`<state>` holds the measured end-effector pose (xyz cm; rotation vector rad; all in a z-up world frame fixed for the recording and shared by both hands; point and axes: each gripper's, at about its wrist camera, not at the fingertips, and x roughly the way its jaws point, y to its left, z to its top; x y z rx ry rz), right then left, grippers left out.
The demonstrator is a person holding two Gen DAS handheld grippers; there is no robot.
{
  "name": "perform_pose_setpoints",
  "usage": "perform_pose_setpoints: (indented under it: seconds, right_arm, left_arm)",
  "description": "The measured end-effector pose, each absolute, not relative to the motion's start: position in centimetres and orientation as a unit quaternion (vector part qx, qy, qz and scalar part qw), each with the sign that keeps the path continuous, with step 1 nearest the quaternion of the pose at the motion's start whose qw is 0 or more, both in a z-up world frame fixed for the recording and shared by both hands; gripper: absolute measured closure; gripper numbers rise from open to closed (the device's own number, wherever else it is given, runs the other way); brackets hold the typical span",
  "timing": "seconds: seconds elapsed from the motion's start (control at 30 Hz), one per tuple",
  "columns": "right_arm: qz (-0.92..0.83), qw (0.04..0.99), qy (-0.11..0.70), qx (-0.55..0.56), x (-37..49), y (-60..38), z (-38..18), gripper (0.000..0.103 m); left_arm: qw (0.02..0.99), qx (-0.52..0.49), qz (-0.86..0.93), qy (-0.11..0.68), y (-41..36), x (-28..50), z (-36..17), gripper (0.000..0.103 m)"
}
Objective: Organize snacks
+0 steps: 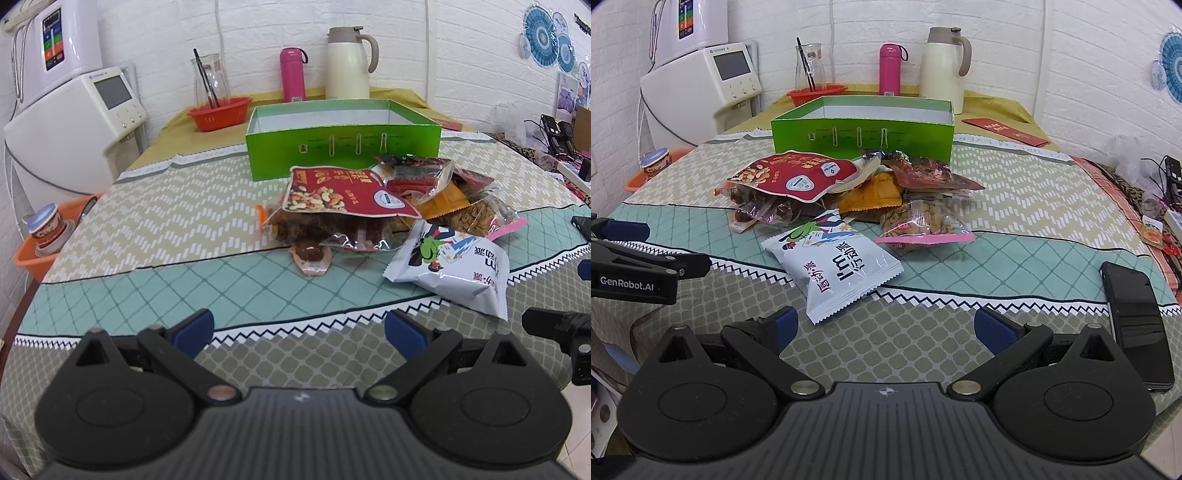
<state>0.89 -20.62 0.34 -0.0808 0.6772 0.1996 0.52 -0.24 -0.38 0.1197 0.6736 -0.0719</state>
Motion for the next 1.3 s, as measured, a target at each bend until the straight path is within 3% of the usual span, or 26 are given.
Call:
perform_pose_setpoints:
  seconds: [0.8, 0.97, 1.13, 1.3]
  right_arm:
    - [0.109, 0.934, 0.338, -0.046, 1.9, -20.2, -0.1, 0.000]
    - [0.172, 0.939, 0.295, -0.029, 1.7, -20.3, 0.0, 0.000]
    - [0.190, 0.950, 0.247, -0.019, 2.3, -20.0, 0.1, 0.000]
    - [0.190, 0.942, 0.272, -0.046, 4.3, -18.9, -0.5, 0.000]
  left_arm:
    - [0.941, 0.054, -0.043, 0.331, 0.2, 1.3, -0.6, 0.005]
    - [0.944, 0.004, -0.075, 0.322, 1.7, 2.0, -0.3, 0.005]
    - [0.945, 0.023, -0.092, 0.313, 2.1, 2.7, 0.3, 0.005]
    - [0.942, 0.025, -0.111, 0.316, 2.8, 3.8, 0.9, 0.006]
